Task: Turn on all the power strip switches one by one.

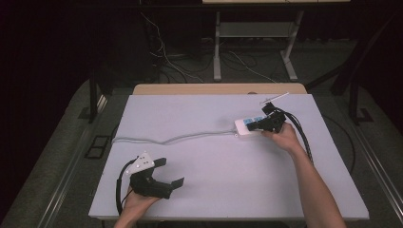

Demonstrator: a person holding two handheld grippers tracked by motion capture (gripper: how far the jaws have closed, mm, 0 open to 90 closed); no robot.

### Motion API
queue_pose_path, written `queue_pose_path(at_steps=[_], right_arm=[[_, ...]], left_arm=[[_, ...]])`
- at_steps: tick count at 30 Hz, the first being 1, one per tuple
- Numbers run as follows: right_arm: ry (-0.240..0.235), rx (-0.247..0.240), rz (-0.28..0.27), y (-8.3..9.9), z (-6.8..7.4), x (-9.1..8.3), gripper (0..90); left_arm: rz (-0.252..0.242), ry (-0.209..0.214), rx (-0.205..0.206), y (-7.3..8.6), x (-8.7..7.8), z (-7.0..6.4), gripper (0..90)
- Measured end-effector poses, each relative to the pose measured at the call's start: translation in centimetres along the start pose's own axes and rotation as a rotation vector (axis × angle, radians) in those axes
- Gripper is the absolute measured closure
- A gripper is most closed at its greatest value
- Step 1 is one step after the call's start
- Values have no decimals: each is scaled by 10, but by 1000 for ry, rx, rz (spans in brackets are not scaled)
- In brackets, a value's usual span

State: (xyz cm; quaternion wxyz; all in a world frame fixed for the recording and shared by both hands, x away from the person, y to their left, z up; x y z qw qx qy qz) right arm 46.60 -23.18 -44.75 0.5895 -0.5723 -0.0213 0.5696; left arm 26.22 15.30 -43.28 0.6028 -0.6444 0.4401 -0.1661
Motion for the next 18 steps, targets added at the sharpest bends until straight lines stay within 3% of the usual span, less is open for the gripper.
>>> queue_pose_path(at_steps=[8, 10, 18], right_arm=[[-36, 10, -46, 6, -6, -1, 900], [-11, -10, -36, 5, -4, -1, 900], [5, -21, -48, 5, -2, -1, 900]], left_arm=[[-1, -12, -8, 1, -1, 2, 0], [-2, -15, -11, 1, -1, 2, 0], [1, -9, -14, 1, 0, 1, 0]])
Point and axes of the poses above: each handheld gripper's, and its own axes: x roughly forward along the jaws, y roughly out of its underside, z roughly to its left, the point moved 3 cm from there along x, roughly forward along the jaws, and after that the axes turned 7 degrees about -z, right-handed, at the moved point
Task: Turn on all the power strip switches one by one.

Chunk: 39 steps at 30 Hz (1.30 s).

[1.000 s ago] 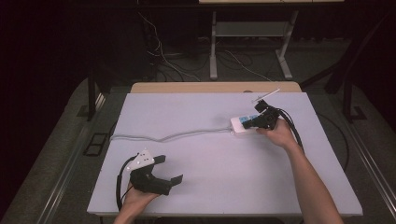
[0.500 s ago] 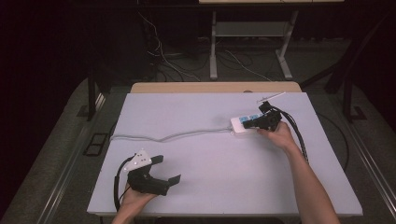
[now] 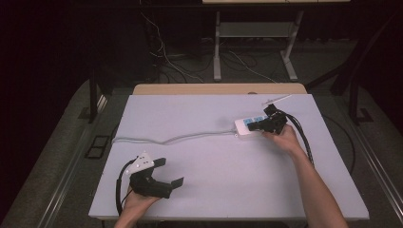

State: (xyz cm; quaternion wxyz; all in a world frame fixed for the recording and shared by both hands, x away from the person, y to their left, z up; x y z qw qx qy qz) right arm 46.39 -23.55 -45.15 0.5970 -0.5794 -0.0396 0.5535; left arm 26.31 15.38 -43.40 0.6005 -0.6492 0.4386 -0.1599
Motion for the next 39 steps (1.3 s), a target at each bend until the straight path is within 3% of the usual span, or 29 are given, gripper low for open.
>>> queue_pose_path(at_steps=[3, 13, 25, 39], right_arm=[[25, -12, 21, -3, 3, 0, 900], [34, -11, 30, -4, 0, -9, 900], [39, -38, 21, -20, 3, -34, 900], [63, -36, 18, -25, -6, -55, 900]], left_arm=[[-2, 3, -2, 0, 0, 1, 0], [-5, 2, -4, -1, 0, 1, 0], [-1, 3, -3, -1, 0, 1, 0], [0, 2, -3, 0, 1, 2, 0]])
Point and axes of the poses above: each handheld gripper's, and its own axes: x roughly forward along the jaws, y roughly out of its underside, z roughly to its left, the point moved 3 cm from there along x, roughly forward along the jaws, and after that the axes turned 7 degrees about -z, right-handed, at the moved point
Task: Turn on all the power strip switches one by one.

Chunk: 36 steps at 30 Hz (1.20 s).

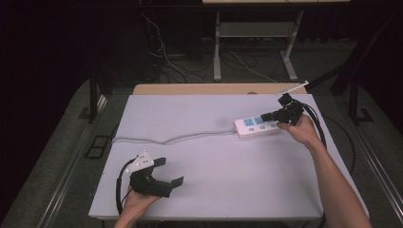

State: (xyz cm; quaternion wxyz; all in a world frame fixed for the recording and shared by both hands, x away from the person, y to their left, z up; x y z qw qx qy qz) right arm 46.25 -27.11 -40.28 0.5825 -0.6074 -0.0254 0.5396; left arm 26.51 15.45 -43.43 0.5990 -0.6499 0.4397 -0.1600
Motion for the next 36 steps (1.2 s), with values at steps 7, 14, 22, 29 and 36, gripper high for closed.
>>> queue_pose_path(at_steps=[7, 14, 22, 29, 36], right_arm=[[6, 15, 8, 5, -7, -1, 900], [4, 26, 31, 12, -9, 5, 900], [4, 35, 47, 22, -14, 15, 900], [9, 37, 44, 22, -15, 19, 900], [22, 35, 49, 24, -16, 25, 900]], left_arm=[[-4, -6, -8, 0, -1, 1, 0], [-5, -5, -6, 0, -1, 1, 0], [-8, -7, -5, 0, -2, 1, 0], [-7, -3, -5, 0, -2, 1, 0], [-11, -7, -8, 0, -3, 2, 0]])
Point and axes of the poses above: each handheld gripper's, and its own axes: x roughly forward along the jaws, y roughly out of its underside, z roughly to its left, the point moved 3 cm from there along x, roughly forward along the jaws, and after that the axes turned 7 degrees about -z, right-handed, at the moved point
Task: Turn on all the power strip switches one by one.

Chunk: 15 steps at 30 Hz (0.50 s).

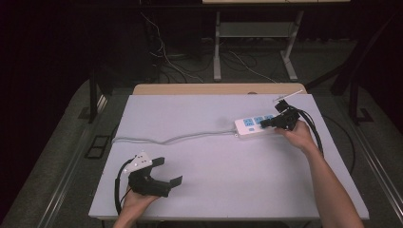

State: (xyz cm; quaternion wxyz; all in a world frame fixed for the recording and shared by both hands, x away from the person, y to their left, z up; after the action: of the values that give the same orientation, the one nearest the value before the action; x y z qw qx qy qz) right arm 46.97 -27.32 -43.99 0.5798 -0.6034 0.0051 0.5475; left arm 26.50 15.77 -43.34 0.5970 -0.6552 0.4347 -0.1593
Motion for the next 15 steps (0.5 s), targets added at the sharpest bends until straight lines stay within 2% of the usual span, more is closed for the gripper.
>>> queue_pose_path(at_steps=[15], right_arm=[[8, -14, 7, 1, 1, 2, 900]], left_arm=[[-2, 3, -1, 0, 0, -1, 0]])
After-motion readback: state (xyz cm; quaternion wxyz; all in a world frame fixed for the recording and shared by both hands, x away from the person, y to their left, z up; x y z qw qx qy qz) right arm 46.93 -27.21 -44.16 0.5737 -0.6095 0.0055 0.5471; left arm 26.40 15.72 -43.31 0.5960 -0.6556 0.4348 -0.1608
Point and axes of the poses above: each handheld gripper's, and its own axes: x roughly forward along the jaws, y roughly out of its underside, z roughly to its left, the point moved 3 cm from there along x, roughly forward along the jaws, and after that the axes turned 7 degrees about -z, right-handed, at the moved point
